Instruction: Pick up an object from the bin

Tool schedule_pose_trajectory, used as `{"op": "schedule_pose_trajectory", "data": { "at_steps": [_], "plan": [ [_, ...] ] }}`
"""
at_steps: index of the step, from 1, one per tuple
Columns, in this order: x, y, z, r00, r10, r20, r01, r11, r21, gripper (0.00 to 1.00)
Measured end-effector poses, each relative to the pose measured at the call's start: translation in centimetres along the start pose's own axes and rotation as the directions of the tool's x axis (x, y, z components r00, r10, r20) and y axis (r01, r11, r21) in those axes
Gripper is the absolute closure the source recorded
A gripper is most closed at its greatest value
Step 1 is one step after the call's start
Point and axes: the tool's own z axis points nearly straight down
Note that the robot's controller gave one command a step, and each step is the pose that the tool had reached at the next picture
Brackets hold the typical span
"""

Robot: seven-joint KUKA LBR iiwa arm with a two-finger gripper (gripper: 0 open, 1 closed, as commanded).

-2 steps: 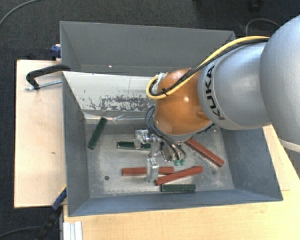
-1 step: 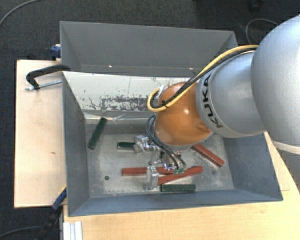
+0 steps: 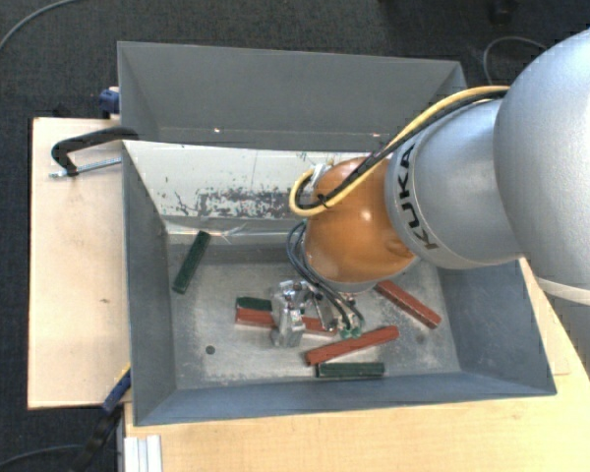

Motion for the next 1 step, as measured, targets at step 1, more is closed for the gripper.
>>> {"op": "schedule_pose_trajectory", "data": {
  "at_steps": [1],
  "plan": [
    [0.37, -0.06, 0.31, 1.0, 0.0, -0.012, 0.0, 1.0, 0.001, 0.0]
  ]
}}
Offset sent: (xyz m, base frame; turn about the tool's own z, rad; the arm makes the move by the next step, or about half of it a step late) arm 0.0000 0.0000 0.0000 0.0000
